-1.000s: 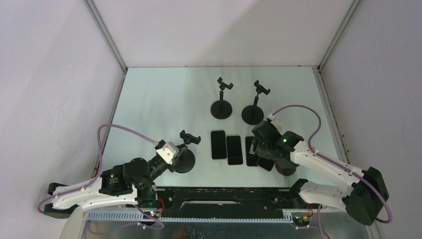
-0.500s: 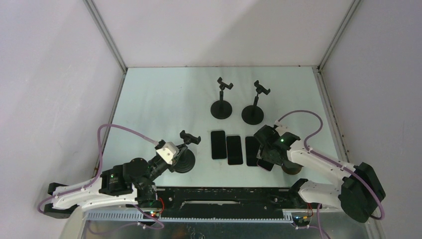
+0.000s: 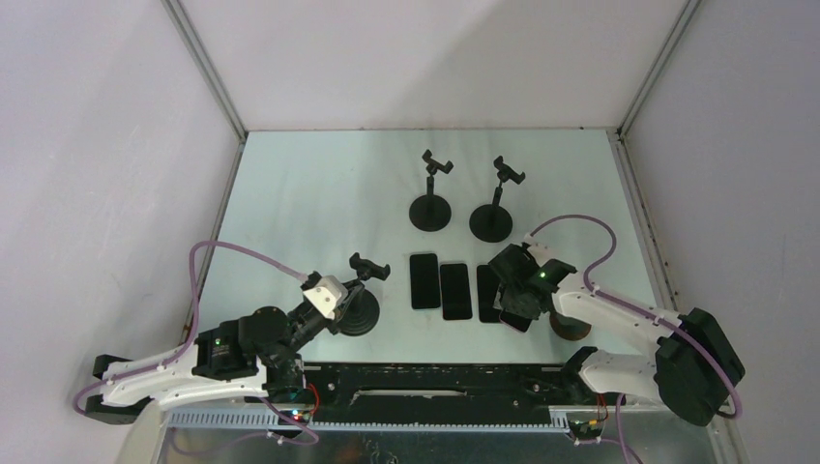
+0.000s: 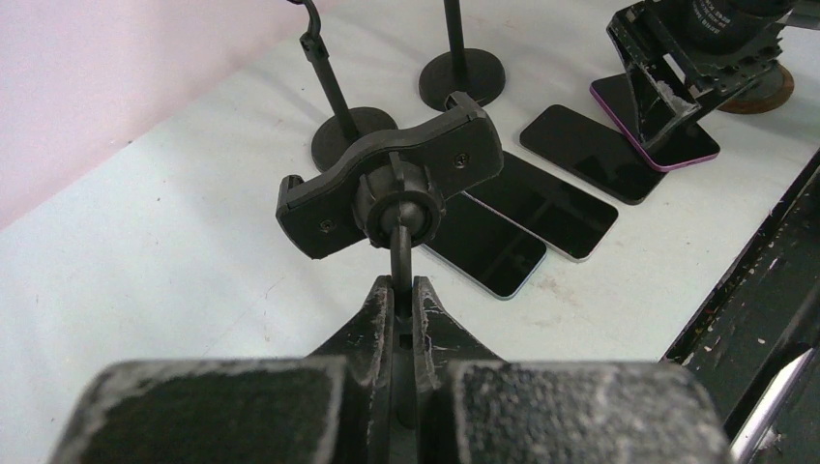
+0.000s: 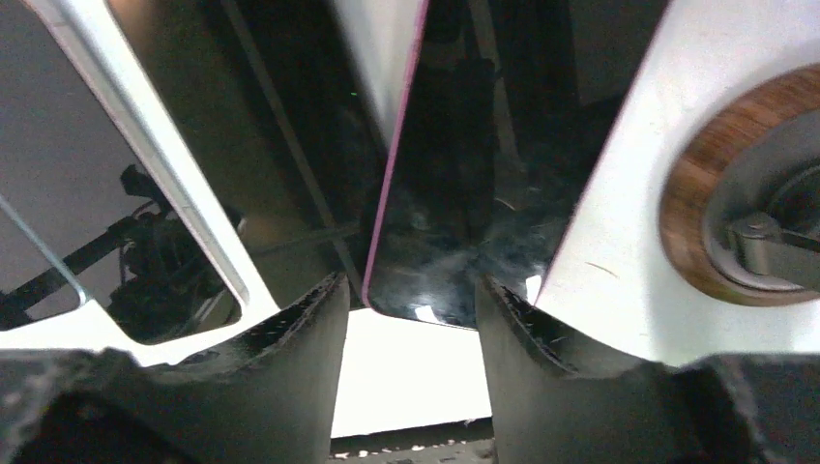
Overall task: Remove the phone from the phone stand
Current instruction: Adjust the phone stand at the center of the board, then adjust the phone at the center of the board.
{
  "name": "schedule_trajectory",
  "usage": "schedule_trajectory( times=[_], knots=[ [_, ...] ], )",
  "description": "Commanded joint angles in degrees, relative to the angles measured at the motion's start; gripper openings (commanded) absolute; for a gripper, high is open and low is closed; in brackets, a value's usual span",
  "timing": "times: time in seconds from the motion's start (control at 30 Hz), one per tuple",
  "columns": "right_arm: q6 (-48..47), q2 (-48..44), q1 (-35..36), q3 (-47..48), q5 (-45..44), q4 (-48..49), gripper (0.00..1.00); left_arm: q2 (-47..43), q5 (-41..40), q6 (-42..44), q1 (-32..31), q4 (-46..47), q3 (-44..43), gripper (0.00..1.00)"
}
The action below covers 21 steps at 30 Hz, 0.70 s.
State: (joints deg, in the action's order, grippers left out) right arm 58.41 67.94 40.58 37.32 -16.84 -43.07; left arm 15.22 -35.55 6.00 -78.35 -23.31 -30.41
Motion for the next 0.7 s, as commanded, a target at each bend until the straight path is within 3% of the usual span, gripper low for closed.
schedule_trajectory(
  times=[0.0,0.07,0.13,0.4,0.67],
  knots=[
    [-2.29,0.62,2.49,0.53,0.76,6.43,0.44,-0.46,0.33,-0.16,0.32,4.19,-0.7,0.0],
    [-3.08,0.76,3.46,1.28,0.75,7.65,0.34,-0.48,0.32,-0.1,0.28,4.3,-0.7,0.0],
    [-3.98,0.92,3.86,1.58,1.82,9.76,0.32,-0.46,0.31,-0.07,0.32,4.4,-0.62,0.0],
    [-5.14,8.3,1.9,1.6,6.15,13.39,0.33,-0.68,0.2,-0.15,0.32,4.08,-0.64,0.0],
    [-3.46,13.53,1.71,2.75,1.41,7.12,0.31,-0.98,0.21,-0.15,0.3,3.84,-0.7,0.0]
  ],
)
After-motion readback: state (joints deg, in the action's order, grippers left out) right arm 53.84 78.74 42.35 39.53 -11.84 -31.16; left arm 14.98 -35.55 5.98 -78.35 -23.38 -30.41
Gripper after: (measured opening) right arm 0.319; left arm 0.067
